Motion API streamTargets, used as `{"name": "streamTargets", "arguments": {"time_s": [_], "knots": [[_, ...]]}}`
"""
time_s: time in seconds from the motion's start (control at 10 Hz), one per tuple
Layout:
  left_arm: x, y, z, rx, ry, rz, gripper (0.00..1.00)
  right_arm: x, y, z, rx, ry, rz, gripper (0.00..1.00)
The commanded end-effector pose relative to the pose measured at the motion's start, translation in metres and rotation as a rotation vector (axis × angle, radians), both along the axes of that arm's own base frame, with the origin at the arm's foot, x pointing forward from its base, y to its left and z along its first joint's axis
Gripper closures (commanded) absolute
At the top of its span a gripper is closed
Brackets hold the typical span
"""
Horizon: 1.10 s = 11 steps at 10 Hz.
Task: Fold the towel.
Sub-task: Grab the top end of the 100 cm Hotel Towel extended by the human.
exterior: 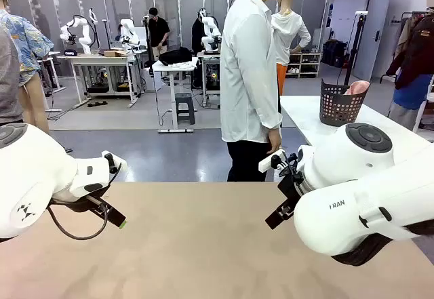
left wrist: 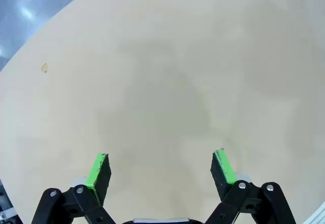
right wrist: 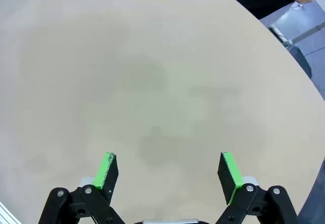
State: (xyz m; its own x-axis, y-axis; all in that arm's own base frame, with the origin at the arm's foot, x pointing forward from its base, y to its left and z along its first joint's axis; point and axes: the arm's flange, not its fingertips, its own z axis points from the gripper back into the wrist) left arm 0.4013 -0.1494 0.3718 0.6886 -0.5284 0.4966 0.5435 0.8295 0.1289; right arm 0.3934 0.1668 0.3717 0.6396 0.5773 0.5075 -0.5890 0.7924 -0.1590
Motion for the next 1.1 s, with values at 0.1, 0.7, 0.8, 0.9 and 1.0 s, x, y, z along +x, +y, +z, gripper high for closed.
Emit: {"name": "streamTargets", "arguments": {"time_s": [0.1, 0.7, 0.8, 0.9, 1.0], "knots": [[0.000, 0.000, 0.000, 0.000, 0.000, 0.000, 0.00, 0.000, 0.000, 0.000, 0.000, 0.000, 0.000, 0.00], [0.000, 0.000, 0.000, 0.000, 0.000, 0.000, 0.00, 0.000, 0.000, 0.000, 0.000, 0.000, 0.000, 0.00], [0.000, 0.000, 0.000, 0.000, 0.000, 0.000, 0.00, 0.000, 0.000, 0.000, 0.000, 0.000, 0.000, 0.00], [0.000, 0.000, 0.000, 0.000, 0.000, -0.001, 0.00, 0.000, 0.000, 0.000, 0.000, 0.000, 0.000, 0.00], [0.003, 0.001, 0.031, -0.009, -0.016, -0.041, 0.00, 0.000, 0.000, 0.000, -0.001, -0.001, 0.002, 0.00]]}}
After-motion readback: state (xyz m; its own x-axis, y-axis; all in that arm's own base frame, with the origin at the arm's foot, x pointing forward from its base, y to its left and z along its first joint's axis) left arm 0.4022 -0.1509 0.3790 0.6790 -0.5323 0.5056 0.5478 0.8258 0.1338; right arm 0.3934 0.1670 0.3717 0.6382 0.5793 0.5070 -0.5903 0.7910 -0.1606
